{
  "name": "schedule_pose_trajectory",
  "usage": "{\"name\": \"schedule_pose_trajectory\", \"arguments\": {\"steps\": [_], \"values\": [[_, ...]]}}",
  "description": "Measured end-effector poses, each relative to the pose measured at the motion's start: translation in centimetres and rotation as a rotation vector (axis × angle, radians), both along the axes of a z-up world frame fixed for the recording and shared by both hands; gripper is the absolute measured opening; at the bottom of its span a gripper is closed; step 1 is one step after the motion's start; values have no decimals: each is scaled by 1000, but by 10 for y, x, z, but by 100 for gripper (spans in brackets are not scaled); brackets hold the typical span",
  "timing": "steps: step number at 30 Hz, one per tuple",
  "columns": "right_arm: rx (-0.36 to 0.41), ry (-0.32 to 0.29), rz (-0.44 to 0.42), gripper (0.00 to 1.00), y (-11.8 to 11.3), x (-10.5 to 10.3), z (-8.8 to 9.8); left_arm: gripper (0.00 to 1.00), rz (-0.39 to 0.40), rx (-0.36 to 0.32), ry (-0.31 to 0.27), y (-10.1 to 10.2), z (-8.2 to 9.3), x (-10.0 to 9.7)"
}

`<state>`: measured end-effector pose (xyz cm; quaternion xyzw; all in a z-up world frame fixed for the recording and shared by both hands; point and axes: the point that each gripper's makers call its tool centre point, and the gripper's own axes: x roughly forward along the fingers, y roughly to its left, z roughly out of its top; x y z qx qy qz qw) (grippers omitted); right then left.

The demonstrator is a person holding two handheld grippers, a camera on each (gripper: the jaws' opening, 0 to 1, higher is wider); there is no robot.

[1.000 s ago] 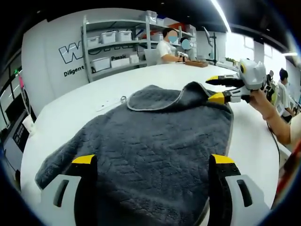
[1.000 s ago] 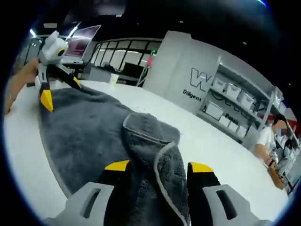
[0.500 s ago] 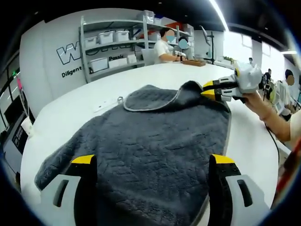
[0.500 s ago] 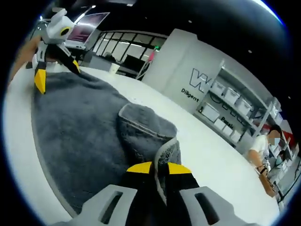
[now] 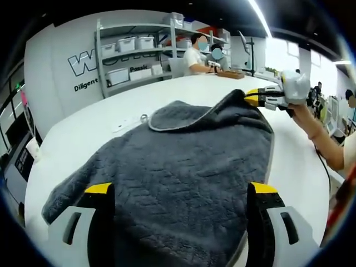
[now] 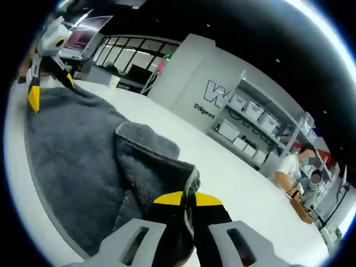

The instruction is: Open the folded towel by lifting each exposed corner and separating the folded layers until the towel lies flat within the target outline without major curled edges

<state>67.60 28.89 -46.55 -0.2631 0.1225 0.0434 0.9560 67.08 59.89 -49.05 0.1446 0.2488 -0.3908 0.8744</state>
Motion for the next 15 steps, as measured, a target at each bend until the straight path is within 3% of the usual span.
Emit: {"name": "schedule_pose_trajectory", "arguments": {"steps": [3, 7, 15], "values": [[10, 1, -40, 0, -11, -2, 1, 96, 1, 1, 2, 0, -1, 0], [76, -3, -104, 0, -34, -7, 4, 96, 3, 3, 4, 0, -2, 0], [113, -1, -207, 0, -67, -16, 6, 96, 3, 5, 4, 1, -2, 0]]}}
